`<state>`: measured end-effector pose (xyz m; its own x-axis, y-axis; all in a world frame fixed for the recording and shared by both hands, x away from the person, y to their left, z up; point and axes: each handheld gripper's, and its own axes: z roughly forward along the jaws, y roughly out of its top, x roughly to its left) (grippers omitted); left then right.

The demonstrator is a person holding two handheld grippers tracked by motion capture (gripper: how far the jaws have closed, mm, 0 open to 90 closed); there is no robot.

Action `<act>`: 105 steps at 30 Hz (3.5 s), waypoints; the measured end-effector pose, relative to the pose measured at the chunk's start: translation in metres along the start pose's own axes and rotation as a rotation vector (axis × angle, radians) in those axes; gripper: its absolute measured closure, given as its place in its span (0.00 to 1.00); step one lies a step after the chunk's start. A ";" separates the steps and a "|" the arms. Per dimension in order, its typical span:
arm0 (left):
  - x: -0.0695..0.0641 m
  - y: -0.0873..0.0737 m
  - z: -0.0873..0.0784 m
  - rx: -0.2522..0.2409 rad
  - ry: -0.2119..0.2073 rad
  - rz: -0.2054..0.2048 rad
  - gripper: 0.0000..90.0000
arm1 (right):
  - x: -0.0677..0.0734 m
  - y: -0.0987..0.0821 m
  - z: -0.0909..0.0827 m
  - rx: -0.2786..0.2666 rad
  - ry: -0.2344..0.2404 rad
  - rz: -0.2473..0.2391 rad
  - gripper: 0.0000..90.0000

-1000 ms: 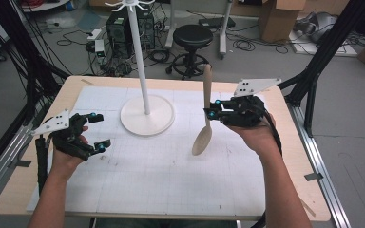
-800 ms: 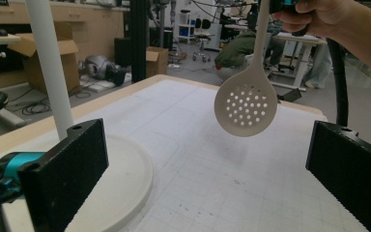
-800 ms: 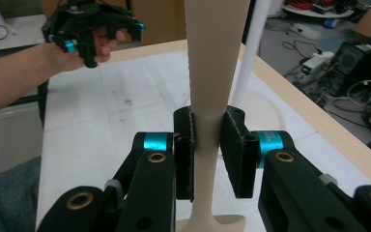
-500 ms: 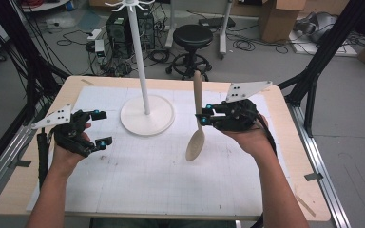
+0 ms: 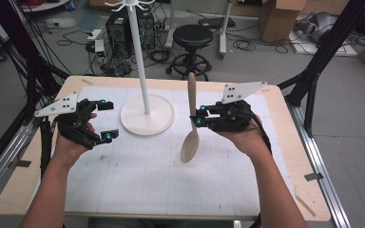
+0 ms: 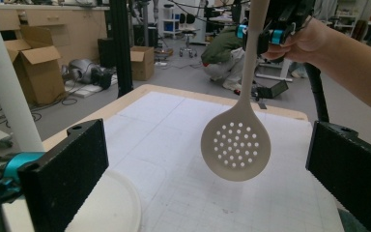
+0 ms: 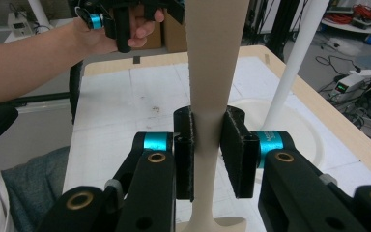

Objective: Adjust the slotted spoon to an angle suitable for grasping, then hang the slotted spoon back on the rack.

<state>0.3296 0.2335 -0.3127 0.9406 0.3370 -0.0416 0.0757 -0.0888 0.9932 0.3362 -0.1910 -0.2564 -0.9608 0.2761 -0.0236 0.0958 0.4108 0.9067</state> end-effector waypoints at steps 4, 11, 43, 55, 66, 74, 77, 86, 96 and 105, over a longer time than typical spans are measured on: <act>-0.001 0.000 0.001 0.009 -0.004 0.000 0.02 | -0.001 0.000 0.002 0.010 0.000 0.007 0.84; -0.004 0.013 0.006 0.001 -0.015 0.022 0.02 | -0.002 -0.001 0.001 0.009 0.003 0.005 0.84; -0.017 0.078 0.091 -0.020 -0.216 0.038 0.09 | 0.009 0.015 0.030 0.007 0.072 -0.020 0.84; -0.019 0.083 0.099 -0.031 -0.237 0.038 0.24 | 0.010 0.018 0.037 0.006 0.086 -0.038 0.84; -0.020 0.084 0.107 -0.031 -0.269 0.052 0.41 | 0.013 0.020 0.041 0.009 0.097 -0.044 0.84; -0.022 0.085 0.110 -0.028 -0.290 0.068 0.53 | 0.013 0.020 0.043 0.009 0.105 -0.048 0.84; -0.023 0.085 0.111 -0.028 -0.299 0.071 0.56 | 0.014 0.021 0.043 0.013 0.106 -0.050 0.84; -0.023 0.085 0.110 -0.041 -0.313 0.073 0.66 | 0.014 0.021 0.043 0.010 0.107 -0.047 0.84; -0.022 0.085 0.109 -0.058 -0.310 0.080 0.76 | 0.015 0.021 0.043 0.009 0.109 -0.046 0.84; -0.023 0.090 0.104 -0.037 -0.251 0.086 0.76 | 0.013 0.019 0.039 -0.027 0.106 -0.015 0.72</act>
<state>0.3489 0.1196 -0.2333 0.9960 0.0863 0.0220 -0.0158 -0.0714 0.9973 0.3355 -0.1456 -0.2563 -0.9845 0.1755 0.0062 0.0754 0.3905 0.9175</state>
